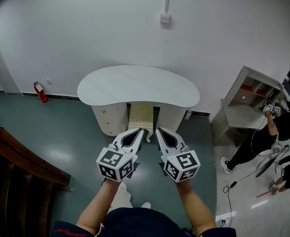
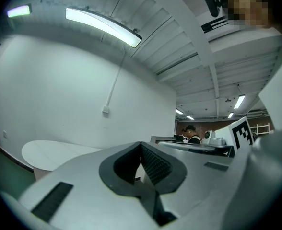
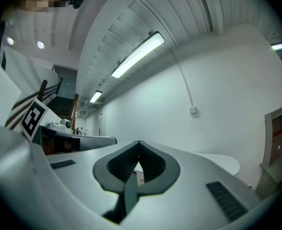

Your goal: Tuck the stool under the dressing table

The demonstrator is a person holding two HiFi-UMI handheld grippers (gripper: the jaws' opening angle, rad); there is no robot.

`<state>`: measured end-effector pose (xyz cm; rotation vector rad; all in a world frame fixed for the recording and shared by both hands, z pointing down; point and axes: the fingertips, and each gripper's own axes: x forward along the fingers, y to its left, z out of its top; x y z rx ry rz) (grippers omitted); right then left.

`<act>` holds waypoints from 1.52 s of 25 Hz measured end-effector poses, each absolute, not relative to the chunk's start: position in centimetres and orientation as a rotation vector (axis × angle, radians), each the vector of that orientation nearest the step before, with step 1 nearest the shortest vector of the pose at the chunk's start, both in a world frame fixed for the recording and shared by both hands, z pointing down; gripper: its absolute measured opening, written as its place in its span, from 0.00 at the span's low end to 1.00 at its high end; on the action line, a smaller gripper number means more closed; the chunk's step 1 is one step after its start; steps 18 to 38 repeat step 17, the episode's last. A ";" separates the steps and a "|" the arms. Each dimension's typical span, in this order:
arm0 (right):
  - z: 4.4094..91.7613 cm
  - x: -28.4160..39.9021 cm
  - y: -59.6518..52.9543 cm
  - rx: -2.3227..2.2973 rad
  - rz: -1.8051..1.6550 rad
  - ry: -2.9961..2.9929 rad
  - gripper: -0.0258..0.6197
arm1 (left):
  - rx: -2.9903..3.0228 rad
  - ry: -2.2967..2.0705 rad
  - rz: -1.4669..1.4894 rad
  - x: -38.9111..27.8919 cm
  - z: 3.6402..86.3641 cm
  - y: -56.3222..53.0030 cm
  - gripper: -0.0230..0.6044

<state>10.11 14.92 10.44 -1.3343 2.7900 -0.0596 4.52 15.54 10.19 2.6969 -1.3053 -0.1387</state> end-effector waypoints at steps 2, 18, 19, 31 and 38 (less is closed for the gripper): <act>10.5 10.1 14.8 -1.332 -0.060 2.789 0.05 | 2.701 -1.312 -0.134 4.6 10.2 15.5 0.05; 11.0 10.3 14.6 -1.320 -0.054 2.800 0.05 | 2.702 -1.340 -0.121 5.1 10.6 15.1 0.05; 11.0 10.3 14.6 -1.320 -0.054 2.800 0.05 | 2.702 -1.340 -0.121 5.1 10.6 15.1 0.05; 11.0 10.3 14.6 -1.320 -0.054 2.800 0.05 | 2.702 -1.340 -0.121 5.1 10.6 15.1 0.05; 11.0 10.3 14.6 -1.320 -0.054 2.800 0.05 | 2.702 -1.340 -0.121 5.1 10.6 15.1 0.05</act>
